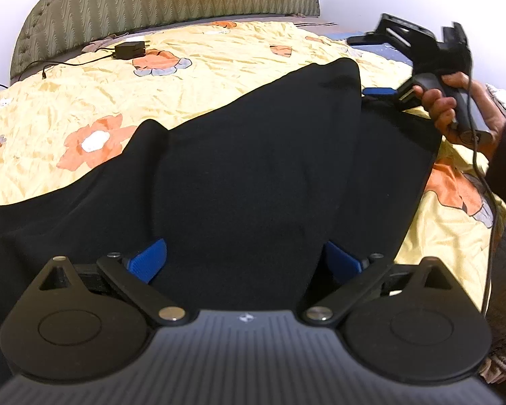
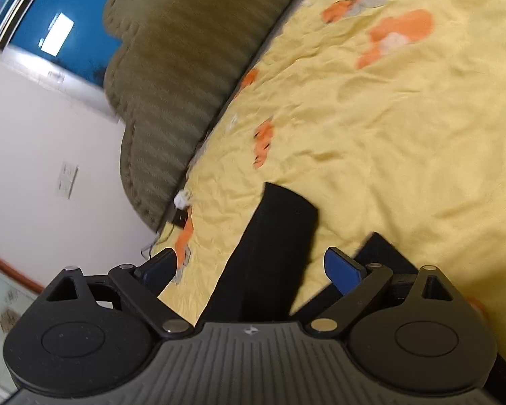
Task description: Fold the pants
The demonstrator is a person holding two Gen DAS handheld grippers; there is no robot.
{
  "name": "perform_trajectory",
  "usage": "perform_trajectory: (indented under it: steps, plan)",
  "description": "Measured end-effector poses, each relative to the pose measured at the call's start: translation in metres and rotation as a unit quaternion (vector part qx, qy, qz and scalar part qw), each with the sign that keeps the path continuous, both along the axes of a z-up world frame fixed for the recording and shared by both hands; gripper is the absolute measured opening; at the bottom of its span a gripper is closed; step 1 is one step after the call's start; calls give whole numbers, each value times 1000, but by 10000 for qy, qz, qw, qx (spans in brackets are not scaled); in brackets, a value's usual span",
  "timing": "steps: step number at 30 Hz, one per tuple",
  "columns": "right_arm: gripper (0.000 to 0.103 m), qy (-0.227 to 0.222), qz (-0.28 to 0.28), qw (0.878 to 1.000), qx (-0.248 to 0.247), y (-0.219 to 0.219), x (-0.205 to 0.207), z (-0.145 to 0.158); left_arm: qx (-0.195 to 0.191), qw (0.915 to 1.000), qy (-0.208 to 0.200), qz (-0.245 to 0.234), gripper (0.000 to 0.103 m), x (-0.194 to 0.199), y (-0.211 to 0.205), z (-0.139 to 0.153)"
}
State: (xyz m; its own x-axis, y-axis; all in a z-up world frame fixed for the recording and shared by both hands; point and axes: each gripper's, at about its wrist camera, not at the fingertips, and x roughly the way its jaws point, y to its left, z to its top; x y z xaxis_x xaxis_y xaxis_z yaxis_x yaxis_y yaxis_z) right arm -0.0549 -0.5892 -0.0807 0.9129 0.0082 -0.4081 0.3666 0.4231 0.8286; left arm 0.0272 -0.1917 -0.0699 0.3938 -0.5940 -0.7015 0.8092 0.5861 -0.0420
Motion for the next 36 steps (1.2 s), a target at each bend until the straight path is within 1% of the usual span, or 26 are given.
perform_trajectory:
  steps: [2,4,5,6,7,8,9,10,13,14,16,17,19,21,24,25,27,28,29,30,32,33,35,36]
  plan:
    - [96,145,268,9995,-78,1,18,2,6,10000,46,25,100,1,0,2]
    - [95,40,431,9990,48,2,30,-1,-7,9999,115,73,100,2,0,4]
    - [83,-19,446,9990,102,4,33,-2,-22,9998,159,111,100,4,1,6]
    - [69,-109,321,9994,85,7,31,-1,-32,9997,183,141,100,4,1,8]
    - [38,-267,356,9989,166,8,28,1,-56,9996,187,179,100,5,3,10]
    - [29,-462,417,9975,349,8,24,-1,-94,9996,177,218,100,6,5,13]
    - [27,-585,381,9965,469,8,19,-3,-120,9995,166,234,100,6,5,15]
    - [20,-611,331,9966,444,9,16,-4,-131,9995,153,252,100,6,6,17]
    - [19,-347,294,9989,137,14,13,-3,-142,9994,149,295,100,8,7,20]
    - [17,-306,222,9992,163,13,12,-4,-152,9993,171,297,100,9,7,20]
    - [6,-328,45,9993,173,13,7,-4,-143,9993,171,312,100,8,8,21]
    - [6,-307,2,9995,69,15,6,-1,-107,9994,149,302,100,8,7,21]
    - [5,-211,-64,9995,-235,21,2,8,-65,9995,103,279,100,7,6,21]
    - [5,12,-150,9981,-597,29,-1,19,-67,9995,113,281,100,7,5,19]
    - [4,248,-326,9941,-1008,40,-2,29,-78,9992,196,331,100,9,6,18]
    - [4,346,-364,9912,-1222,45,-3,35,-80,9992,192,326,100,8,6,18]
    - [4,562,-419,9786,-1935,61,-2,50,-79,9994,140,317,100,7,7,20]
    - [4,714,-444,9693,-2310,70,1,56,-76,9994,125,317,100,7,7,21]
    - [4,887,-475,9567,-2730,82,1,64,-97,9994,121,312,100,7,6,23]
    - [4,976,-479,9477,-3000,89,-1,68,-145,9993,158,298,99,8,4,25]
    - [4,1192,-464,9225,-3642,109,-2,77,-297,9990,264,182,99,12,-1,35]
    - [4,1262,-452,9116,-3887,117,-1,80,-344,9992,187,98,99,15,-7,43]
    - [4,1362,-460,8941,-4242,128,0,85,-374,9991,-180,26,99,20,-21,58]
    - [4,1397,-483,8888,-4338,133,-1,88,-377,9986,-355,77,99,24,-28,64]
